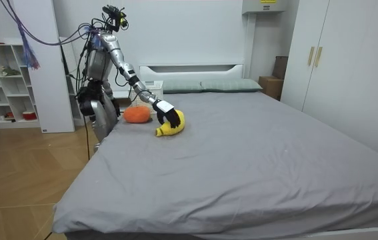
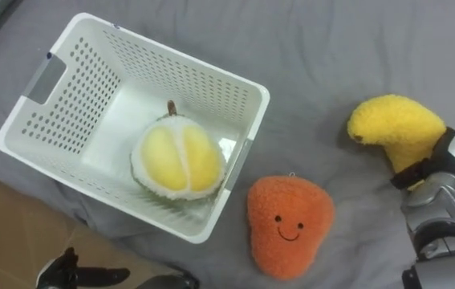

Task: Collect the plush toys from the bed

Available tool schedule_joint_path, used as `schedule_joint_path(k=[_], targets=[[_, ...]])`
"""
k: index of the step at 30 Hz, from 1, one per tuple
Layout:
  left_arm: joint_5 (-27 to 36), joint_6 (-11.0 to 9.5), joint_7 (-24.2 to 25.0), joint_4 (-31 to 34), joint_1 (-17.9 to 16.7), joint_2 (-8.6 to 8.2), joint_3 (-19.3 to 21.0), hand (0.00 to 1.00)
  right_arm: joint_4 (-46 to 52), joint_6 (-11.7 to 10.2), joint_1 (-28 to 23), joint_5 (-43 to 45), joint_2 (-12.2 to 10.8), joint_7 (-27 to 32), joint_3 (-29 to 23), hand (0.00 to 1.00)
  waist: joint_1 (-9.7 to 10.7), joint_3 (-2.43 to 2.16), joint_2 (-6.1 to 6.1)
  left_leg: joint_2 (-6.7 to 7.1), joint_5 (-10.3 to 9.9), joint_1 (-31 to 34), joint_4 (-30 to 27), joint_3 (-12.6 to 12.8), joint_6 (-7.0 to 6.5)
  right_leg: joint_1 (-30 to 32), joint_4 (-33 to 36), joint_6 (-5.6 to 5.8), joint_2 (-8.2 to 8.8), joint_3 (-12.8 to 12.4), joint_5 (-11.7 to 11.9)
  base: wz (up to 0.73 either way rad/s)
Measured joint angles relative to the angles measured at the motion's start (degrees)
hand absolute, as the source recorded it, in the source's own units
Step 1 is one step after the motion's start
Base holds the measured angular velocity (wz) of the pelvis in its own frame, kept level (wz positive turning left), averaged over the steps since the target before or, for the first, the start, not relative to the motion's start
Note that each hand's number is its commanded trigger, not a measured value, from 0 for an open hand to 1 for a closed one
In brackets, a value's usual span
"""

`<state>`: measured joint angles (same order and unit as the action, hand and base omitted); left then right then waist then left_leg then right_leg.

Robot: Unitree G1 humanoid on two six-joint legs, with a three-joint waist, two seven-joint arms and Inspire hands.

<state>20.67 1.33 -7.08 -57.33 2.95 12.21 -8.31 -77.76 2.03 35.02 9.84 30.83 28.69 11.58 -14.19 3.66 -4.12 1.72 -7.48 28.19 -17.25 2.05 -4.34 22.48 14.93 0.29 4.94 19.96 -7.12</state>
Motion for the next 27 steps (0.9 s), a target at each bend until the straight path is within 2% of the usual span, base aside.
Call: schedule_joint_path(k=[4, 14, 17, 20, 23, 25, 26, 27], targets=[[0.0, 0.0, 0.0, 0.2, 0.5, 0.01, -1.0, 0.0, -0.1, 0.0, 0.4, 0.0, 0.3, 0.7, 0.0, 1.0, 0.0, -0.06, 0.52, 0.13, 0.0, 0.3, -0.5, 0.2, -0.05, 0.6, 1.2, 0.03, 0.12, -0.1, -0.2, 0.01], [0.1, 0.0, 0.8, 0.0, 0.7, 0.06, -1.0, 0.0, -0.2, 0.1, 0.9, 0.0, 0.5, -0.1, 0.1, 1.0, -0.2, -0.12, 0.6, 0.02, 0.1, -1.3, -0.4, 1.6, -0.21, 0.2, 2.9, -0.08, 0.89, -0.9, -1.2, -0.04], [2.4, 0.0, 1.6, 0.7, 0.1, 0.23, -0.8, 0.0, -0.1, 0.1, 0.9, -0.3, 0.7, -0.3, 0.0, 1.0, 0.5, -0.13, 0.59, 0.02, 0.2, -2.6, 0.0, 1.9, -0.25, -0.9, 2.9, -0.11, 0.89, -1.0, -1.2, -0.05], [2.3, 0.0, 2.3, 2.3, -1.4, 0.79, -0.2, 0.0, 0.5, 0.6, 0.9, -0.9, 0.8, -0.8, -1.2, 1.0, 1.6, -0.35, 0.3, 0.04, 0.2, -5.2, 0.6, 1.9, -0.24, -3.2, 2.5, -0.1, 0.82, -1.2, -1.2, 0.0], [2.3, -0.1, 2.9, 3.7, -3.7, 1.42, 2.1, 0.0, 2.5, 0.6, 0.9, -0.9, 1.0, -0.8, -4.0, 1.0, 3.3, -1.08, -0.58, 0.1, 0.2, -7.7, 1.2, 1.7, -0.22, -5.6, 2.5, 0.1, 0.87, -0.8, -1.4, 0.05], [2.2, -0.2, 3.1, 4.2, -6.1, 2.37, 2.8, 0.0, 4.9, 0.8, 0.7, -0.8, 1.0, -0.8, -4.4, 1.0, 4.9, -1.95, -1.71, 0.14, 0.2, -11.0, 2.1, 1.6, -0.18, -8.7, 2.0, 0.2, 0.78, -0.1, -1.4, 0.05], [2.2, -0.2, 3.1, 4.7, -7.0, 2.54, 3.1, 0.0, 6.1, 1.1, 0.7, -0.8, 1.0, -0.8, -4.6, 1.0, 5.5, -2.19, -2.01, 0.19, 0.2, -11.9, 2.4, 1.6, -0.16, -9.7, 1.5, 0.24, 0.69, 0.1, -1.5, 0.07], [2.3, -0.2, 3.1, 6.9, -8.8, 2.74, 4.2, 0.0, 10.5, 1.5, 0.2, -1.0, 1.1, -0.8, -5.6, 1.0, 6.7, -2.69, -2.51, 0.28, 0.1, -13.6, 3.3, 1.5, -0.1, -11.5, 0.7, 0.3, 0.42, 0.6, -1.5, 0.06]])
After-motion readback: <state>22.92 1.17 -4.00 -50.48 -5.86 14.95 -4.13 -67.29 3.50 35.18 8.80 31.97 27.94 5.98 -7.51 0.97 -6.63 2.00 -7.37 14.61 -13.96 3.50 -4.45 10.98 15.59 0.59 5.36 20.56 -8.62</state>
